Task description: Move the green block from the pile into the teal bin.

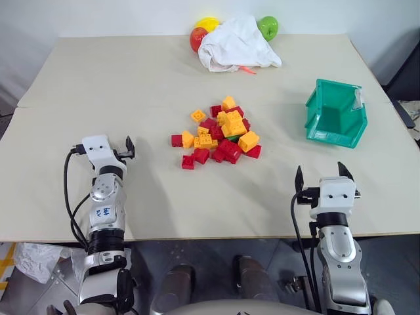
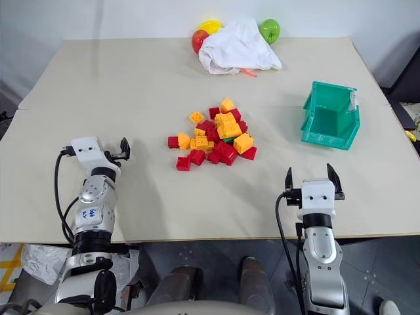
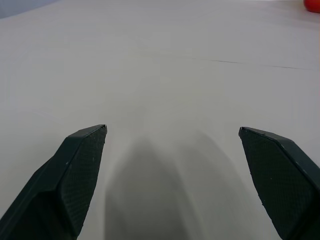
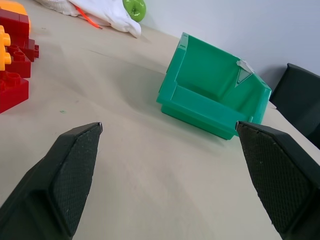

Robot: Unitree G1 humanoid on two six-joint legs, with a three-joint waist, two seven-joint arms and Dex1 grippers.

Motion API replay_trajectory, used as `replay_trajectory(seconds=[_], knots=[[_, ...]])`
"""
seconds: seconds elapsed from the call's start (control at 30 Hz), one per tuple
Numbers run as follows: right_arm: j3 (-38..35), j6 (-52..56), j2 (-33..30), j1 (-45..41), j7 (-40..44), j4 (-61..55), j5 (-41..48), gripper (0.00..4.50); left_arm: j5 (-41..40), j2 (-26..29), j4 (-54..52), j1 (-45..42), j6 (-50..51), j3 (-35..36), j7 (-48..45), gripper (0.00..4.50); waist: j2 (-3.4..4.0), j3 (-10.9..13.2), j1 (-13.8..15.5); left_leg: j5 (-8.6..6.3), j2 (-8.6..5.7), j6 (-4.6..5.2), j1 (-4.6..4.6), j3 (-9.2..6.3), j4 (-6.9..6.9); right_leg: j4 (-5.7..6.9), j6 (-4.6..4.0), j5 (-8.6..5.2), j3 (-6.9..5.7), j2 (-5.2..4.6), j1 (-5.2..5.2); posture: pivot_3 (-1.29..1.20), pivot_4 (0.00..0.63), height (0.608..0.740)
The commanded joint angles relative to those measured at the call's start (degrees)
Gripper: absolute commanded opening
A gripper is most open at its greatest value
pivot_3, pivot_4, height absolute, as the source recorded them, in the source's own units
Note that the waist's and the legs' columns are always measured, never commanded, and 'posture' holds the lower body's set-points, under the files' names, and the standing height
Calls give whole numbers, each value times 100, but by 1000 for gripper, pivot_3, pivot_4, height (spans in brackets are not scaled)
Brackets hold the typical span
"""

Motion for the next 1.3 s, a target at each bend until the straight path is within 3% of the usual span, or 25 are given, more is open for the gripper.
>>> replay_trajectory(seconds=[0.03, 0.37, 0.57, 0.73, 0.87, 0.97, 1.2, 1.3], knots=[[-11, -38, -31, 29, 63, -258, 82, 4482, 63, 44, -199, 78, 58, -119, -103, 4500, 0, 0, 2, 0, 0, 0, 0, 0, 0, 0, 0, 0, 0, 0, 0, 0, 150, 740], [17, 574, -258, -136, 711, -639, 531, 4482, -436, 212, -82, -211, 160, -161, -1104, 4500, 0, 1, 7, 0, 0, 0, 0, 0, 2, 0, 0, 0, 0, 0, 1, 0, 150, 740], [9, 1539, -975, -578, 1650, -1017, 1203, 4482, -665, 918, 264, -488, -305, -677, -3400, 4500, 4, 3, -24, -1, 0, 2, -1, 1, 2, -1, -1, 0, -2, 1, 1, 0, 150, 740], [231, 2549, -1677, -1369, 2508, -1207, 1861, 4482, -673, 1399, 1158, -1027, -871, -935, -4933, 4500, 12, 10, -92, -2, 2, 3, -3, 2, 3, -4, -1, 0, -4, 1, 0, 0, 150, 740], [649, 3614, -1889, -2139, 2739, -1450, 2277, 3550, -960, 1509, 1622, -1350, -1054, -971, -6252, 4500, 13, 10, -90, -5, 5, 8, -6, -1, 2, -8, -2, -1, -9, 0, 0, 0, 150, 740], [836, 4344, -1849, -2539, 2636, -1612, 2469, 2574, -995, 1555, 1902, -1519, -1200, -982, -6778, 4500, 13, 11, -84, -7, 7, 13, -16, -3, 4, -10, -1, 0, -12, -1, -6, 0, 150, 740], [1709, 5282, -1096, -3921, 2080, -990, 2330, 40, -1334, 1568, 2425, -1888, -1401, -892, -8402, 4500, 13, 11, -102, -12, 6, 18, -37, -1, 10, 3, 3, 1, -13, -3, -26, 0, 150, 740], [2048, 5257, -812, -4318, 1866, -548, 2107, 40, -1392, 1569, 2534, -1945, -1442, -850, -8711, 4500, 13, 10, -109, -12, 6, 17, -55, -2, 14, 13, 2, 1, -13, -3, -51, 0, 150, 740]])
